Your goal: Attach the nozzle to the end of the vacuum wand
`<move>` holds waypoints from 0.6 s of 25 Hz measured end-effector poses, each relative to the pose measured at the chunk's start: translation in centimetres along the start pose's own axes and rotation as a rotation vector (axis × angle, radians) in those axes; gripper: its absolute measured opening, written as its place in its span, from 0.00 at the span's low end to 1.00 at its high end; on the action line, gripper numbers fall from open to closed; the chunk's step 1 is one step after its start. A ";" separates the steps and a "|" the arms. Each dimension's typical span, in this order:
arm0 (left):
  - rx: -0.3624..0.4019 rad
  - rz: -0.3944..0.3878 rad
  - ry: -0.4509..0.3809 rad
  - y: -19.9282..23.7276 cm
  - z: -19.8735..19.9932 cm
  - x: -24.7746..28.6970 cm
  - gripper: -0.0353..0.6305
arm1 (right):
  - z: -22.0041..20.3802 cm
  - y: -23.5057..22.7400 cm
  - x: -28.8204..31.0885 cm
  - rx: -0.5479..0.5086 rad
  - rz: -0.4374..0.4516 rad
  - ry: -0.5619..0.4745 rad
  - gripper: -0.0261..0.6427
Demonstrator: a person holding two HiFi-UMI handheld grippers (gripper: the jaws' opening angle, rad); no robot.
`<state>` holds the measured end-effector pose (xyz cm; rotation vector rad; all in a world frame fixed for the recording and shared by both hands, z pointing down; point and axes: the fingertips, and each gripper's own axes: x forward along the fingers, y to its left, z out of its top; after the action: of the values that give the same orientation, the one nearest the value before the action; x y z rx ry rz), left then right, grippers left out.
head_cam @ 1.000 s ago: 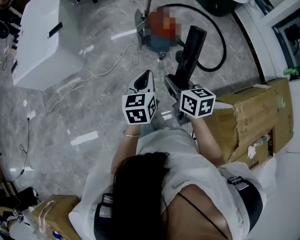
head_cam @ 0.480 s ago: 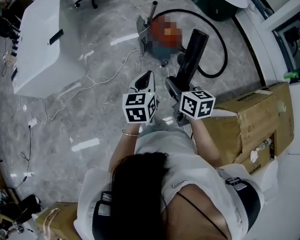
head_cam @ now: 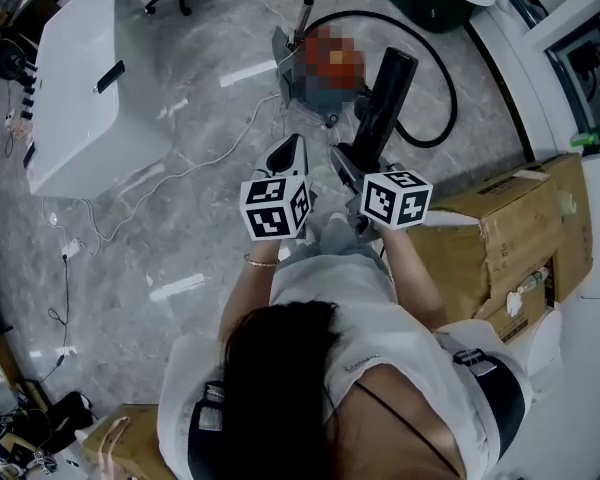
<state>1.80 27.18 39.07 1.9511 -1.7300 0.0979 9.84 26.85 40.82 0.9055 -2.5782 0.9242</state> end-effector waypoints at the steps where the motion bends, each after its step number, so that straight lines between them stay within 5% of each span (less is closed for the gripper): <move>1: 0.001 0.005 0.001 0.1 0.0 0.0 0.06 | 0.0 -0.1 0.1 0.003 0.002 0.000 0.13; 15: 0.020 0.025 -0.020 0.0 2.3 3.1 0.06 | 3.2 -2.6 1.2 0.002 0.013 -0.014 0.13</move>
<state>1.72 23.36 38.32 1.9516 -1.7731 0.1058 10.49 22.64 40.15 0.9002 -2.5987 0.9267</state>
